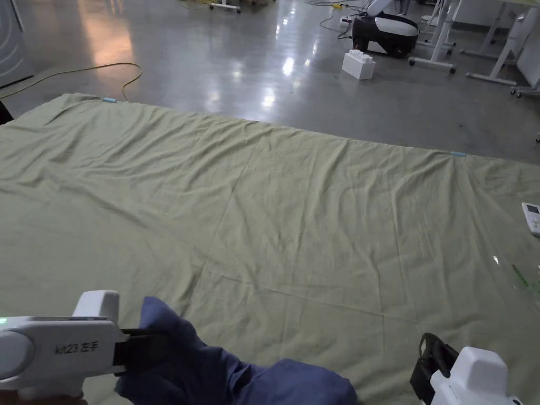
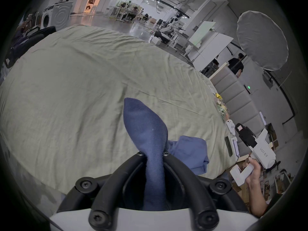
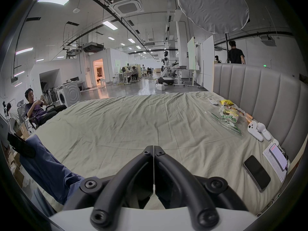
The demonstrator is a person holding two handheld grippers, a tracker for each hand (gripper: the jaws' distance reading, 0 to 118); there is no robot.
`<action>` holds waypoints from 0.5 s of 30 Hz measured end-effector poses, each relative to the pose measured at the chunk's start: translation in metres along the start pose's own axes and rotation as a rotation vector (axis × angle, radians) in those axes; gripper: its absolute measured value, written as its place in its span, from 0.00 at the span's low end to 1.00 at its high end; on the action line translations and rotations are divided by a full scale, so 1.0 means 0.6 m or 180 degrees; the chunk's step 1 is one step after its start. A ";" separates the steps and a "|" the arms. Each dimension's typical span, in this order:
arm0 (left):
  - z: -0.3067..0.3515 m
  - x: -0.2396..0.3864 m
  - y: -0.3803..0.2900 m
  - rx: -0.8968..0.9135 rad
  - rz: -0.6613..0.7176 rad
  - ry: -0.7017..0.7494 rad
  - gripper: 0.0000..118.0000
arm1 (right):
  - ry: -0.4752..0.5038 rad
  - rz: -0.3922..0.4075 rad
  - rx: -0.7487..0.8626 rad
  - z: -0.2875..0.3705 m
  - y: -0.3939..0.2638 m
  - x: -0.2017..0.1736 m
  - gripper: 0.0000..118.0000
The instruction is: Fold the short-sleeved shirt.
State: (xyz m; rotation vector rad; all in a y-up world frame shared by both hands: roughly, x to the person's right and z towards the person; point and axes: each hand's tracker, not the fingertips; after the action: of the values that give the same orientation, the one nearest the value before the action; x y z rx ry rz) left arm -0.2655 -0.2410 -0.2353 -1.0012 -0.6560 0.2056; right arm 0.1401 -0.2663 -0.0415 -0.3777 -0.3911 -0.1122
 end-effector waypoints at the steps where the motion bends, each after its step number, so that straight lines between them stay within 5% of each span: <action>1: -0.001 0.015 0.000 0.0003 -0.0044 -0.0001 0.08 | -0.0001 0.0000 0.0003 0.001 0.000 0.002 0.01; 15: -0.095 0.198 -0.027 -0.0179 -0.0177 -0.0610 0.08 | -0.0146 -0.0086 -0.0055 0.013 -0.016 0.038 0.01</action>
State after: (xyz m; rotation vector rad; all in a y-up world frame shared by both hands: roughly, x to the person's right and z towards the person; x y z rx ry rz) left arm -0.1396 -0.2372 -0.1934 -1.0235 -0.8672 0.2371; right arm 0.1565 -0.2728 -0.0225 -0.3928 -0.4409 -0.1335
